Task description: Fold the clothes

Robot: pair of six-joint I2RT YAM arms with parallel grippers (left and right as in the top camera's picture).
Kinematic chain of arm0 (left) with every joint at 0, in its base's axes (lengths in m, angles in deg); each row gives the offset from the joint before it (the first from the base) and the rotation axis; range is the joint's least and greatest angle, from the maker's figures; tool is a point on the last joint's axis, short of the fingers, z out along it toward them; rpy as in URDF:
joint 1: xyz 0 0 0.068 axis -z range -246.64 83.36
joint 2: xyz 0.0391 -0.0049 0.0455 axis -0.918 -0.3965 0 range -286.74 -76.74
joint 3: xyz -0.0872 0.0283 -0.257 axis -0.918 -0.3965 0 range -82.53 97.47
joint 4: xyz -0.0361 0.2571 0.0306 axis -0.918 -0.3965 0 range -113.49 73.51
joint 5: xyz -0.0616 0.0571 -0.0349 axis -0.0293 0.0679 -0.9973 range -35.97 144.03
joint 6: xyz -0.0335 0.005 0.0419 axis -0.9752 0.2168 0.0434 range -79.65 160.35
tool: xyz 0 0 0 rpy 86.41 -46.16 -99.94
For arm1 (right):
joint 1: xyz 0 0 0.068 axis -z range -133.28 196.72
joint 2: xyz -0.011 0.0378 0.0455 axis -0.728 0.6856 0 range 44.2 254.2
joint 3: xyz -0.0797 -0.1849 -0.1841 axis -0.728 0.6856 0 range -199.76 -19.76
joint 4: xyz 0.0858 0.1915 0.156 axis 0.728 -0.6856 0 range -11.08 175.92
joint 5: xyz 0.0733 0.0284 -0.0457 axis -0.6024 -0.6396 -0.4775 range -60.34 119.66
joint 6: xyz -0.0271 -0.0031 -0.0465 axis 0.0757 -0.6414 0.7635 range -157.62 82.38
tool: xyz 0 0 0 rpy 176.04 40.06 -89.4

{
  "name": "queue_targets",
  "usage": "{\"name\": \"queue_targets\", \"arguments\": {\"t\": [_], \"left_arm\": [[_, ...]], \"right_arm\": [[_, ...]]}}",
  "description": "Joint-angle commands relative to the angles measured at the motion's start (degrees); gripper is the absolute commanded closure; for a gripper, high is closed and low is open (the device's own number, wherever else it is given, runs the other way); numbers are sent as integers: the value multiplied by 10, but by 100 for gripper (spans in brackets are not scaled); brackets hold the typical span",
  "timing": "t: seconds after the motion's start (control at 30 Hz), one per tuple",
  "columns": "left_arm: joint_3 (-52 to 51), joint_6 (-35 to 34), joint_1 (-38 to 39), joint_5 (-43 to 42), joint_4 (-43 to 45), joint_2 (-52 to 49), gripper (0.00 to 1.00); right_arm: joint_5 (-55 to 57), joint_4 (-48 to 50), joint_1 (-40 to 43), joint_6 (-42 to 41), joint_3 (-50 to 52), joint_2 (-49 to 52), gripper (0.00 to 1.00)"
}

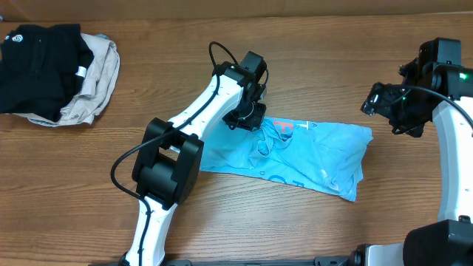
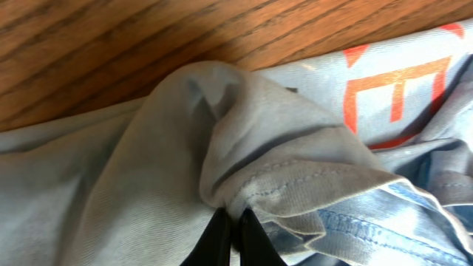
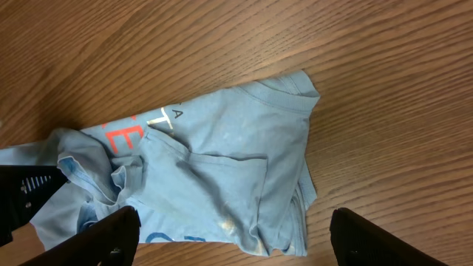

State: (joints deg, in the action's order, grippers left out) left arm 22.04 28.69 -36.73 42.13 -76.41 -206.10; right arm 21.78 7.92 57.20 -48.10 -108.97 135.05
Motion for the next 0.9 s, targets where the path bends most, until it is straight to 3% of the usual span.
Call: {"name": "queue_targets", "arguments": {"t": [0.0,0.3,0.67,0.7,0.73,0.77,0.8,0.87], "left_arm": [[4,10,2,-32,7,-3,96],[69,9,17,-136,36,-3,96],[85,24,114,-108,69,-3,96],[85,30,122,-90,70,-3,91],[85,31,128,-71,71,-3,69],[85,31,133,-49,72,-3,38],[85,31,134,-26,71,-3,23],[88,38,131,5,61,-3,4]], "right_arm": [[5,3,1,0,-8,-3,14],[5,6,2,-3,-8,-3,15],[5,6,2,-16,-8,-3,15],[5,6,2,-16,-8,-3,15],[5,6,2,-16,-8,-3,15],[5,6,2,-16,-8,-3,15],[5,6,2,-15,-8,-3,15],[5,6,2,-15,-8,-3,15]]}}
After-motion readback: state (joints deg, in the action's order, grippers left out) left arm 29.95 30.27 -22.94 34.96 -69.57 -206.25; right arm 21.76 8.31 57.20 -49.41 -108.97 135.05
